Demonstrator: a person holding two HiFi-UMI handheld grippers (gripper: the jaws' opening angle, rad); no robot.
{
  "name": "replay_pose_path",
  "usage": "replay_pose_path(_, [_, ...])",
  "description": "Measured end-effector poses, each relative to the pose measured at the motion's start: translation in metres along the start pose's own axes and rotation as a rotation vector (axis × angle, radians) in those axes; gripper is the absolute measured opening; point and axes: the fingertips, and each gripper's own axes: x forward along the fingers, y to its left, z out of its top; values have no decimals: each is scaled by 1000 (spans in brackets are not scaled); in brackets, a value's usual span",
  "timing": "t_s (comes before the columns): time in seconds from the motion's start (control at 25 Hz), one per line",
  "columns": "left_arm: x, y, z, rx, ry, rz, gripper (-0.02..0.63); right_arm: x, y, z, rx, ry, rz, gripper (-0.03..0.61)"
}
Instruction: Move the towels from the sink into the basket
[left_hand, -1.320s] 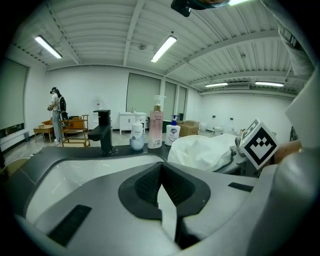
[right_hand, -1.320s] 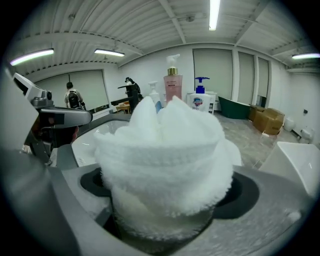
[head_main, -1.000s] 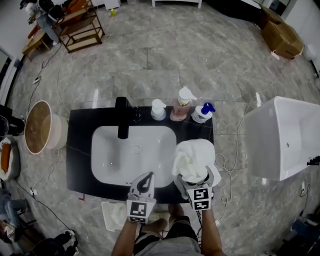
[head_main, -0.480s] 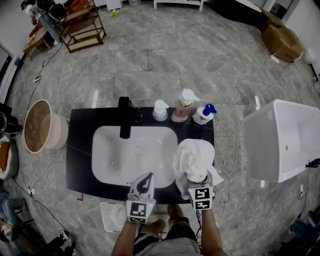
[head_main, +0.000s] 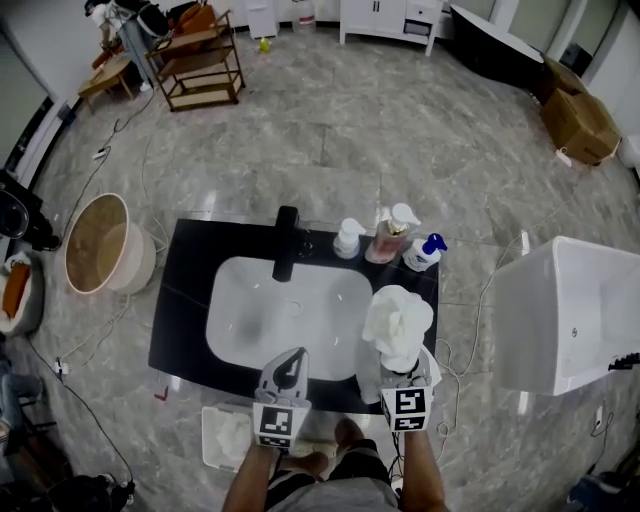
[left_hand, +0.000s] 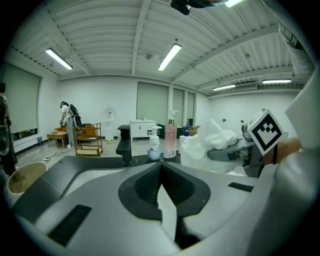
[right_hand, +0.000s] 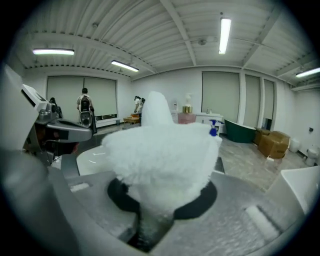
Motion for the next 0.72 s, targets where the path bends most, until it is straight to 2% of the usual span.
replay_pose_path(0.32, [-65, 53, 39, 9, -67, 182, 9, -11, 72, 81, -103, -145, 157, 120])
replay_pose_path(0.72, [-195, 109, 55, -21, -125, 448, 9, -48, 187, 154, -210, -284, 376, 120])
